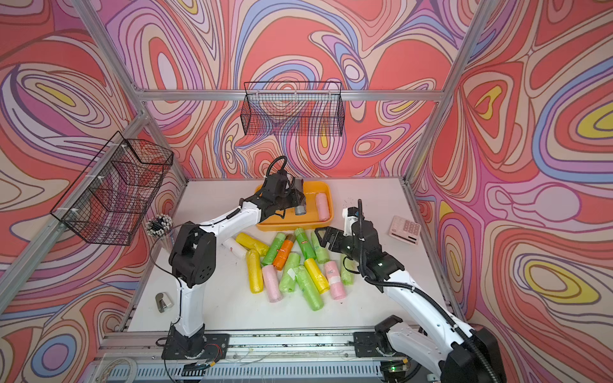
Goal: Put the roll of trash bags into the storage box
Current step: Place the roll of trash bags in the storage box.
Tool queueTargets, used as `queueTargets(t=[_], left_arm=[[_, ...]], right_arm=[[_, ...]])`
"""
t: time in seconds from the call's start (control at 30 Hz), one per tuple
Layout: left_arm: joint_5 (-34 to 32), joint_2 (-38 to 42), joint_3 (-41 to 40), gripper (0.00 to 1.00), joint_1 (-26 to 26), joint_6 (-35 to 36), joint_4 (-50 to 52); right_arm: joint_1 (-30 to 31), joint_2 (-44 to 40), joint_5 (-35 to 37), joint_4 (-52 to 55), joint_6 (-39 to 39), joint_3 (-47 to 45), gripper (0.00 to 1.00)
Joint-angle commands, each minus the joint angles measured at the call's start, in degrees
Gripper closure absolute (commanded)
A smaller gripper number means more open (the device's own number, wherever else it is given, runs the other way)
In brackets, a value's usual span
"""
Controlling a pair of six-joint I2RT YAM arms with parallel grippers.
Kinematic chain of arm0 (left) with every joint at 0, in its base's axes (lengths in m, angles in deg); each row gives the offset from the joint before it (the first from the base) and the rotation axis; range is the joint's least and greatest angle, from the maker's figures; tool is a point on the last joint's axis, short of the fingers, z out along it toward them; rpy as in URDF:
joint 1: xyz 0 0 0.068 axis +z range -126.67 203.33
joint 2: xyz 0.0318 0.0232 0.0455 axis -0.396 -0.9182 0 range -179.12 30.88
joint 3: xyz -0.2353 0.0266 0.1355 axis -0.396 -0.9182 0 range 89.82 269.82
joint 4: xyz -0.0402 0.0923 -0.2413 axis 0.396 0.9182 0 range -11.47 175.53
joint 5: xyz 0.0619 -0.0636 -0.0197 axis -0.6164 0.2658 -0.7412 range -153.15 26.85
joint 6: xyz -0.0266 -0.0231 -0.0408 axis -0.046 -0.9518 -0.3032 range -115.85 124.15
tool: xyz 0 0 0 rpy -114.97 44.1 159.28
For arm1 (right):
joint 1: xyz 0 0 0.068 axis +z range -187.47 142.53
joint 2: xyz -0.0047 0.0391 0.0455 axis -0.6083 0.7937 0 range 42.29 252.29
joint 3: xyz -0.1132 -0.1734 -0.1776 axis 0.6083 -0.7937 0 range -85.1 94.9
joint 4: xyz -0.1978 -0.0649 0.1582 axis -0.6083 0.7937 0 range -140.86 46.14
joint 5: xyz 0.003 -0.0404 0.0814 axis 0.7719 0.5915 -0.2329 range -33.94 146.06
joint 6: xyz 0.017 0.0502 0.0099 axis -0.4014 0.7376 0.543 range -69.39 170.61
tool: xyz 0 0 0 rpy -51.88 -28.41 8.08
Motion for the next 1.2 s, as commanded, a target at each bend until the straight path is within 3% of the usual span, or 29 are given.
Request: queueTargets(t=[0.0,0.43,1.17], left_arm=[[-0.91,-2.25,3.56,0.89,-1.16,-0.58,-1.65],[-3.41,-10.67,12.0,0.89,-2.41,0.69,2.29],[-6.14,-17.23,17.71,0.9,-3.65,-0.66,6.38]], right_arm=[[0.28,-1.2,1.86,1.88,-1.05,-0.39,0.04],[0.29,-1.66,2.2,4.61,-3.05,0.03,0.04],[0.25,-2.78,4.66,7.41,-4.08,-0.7,0.04]])
